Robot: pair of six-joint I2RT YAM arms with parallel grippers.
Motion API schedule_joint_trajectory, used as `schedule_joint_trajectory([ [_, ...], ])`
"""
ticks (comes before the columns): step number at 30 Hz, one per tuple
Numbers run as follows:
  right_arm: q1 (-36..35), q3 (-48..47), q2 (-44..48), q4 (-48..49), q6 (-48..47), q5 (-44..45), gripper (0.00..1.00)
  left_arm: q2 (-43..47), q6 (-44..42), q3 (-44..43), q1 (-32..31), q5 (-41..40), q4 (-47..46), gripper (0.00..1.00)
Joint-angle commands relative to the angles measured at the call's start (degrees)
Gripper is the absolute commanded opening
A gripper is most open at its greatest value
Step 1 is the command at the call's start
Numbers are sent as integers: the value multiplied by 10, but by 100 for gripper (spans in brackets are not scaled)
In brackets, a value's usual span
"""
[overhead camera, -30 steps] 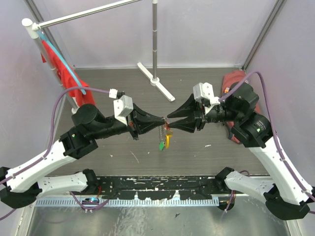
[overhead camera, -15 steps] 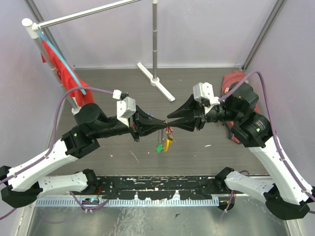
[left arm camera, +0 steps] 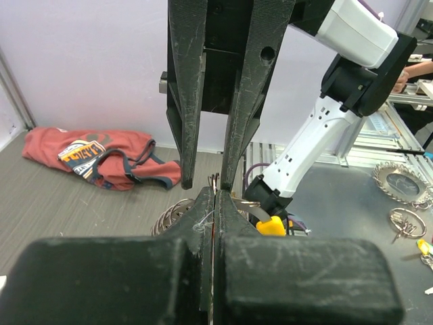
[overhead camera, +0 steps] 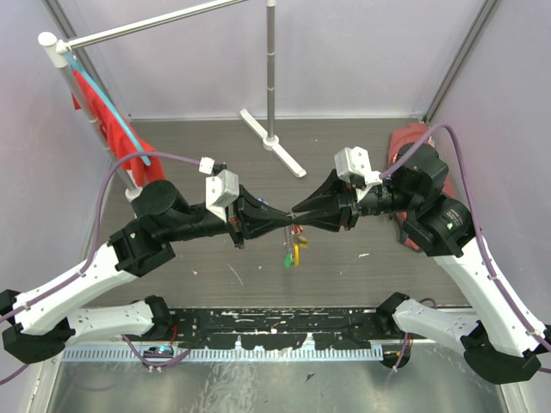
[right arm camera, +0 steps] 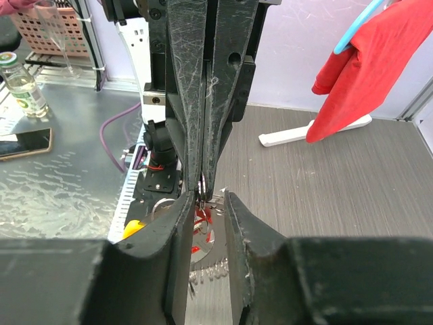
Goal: Put the keys on the keyring
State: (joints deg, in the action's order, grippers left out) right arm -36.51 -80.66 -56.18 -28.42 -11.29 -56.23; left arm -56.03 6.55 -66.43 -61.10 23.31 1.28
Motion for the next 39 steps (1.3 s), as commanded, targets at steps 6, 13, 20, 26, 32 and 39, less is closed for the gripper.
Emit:
schedule_joint_trajectory([
  [6, -1, -12, -5, 1, -13, -7, 7, 1, 4, -18, -1, -5, -37, 0],
  [13, -1, -17, -3, 0, -17, 15, 1, -6, -1, -29, -1, -13, -12, 0],
  [20, -1, -41, -15, -70, -65, 45, 1, -8, -43, -71, -1, -12, 95, 27],
  [26, -1, -42, -18, -91, -83, 59, 1, -22, -88, -129, -1, -2, 203, 36],
  [32, -1, -54, -30, -128, -105, 70, 1, -81, -132, -222, -1, -11, 346, 41],
  [39, -2, -54, -30, -134, -108, 72, 1, -117, -147, -260, -1, -17, 396, 49],
])
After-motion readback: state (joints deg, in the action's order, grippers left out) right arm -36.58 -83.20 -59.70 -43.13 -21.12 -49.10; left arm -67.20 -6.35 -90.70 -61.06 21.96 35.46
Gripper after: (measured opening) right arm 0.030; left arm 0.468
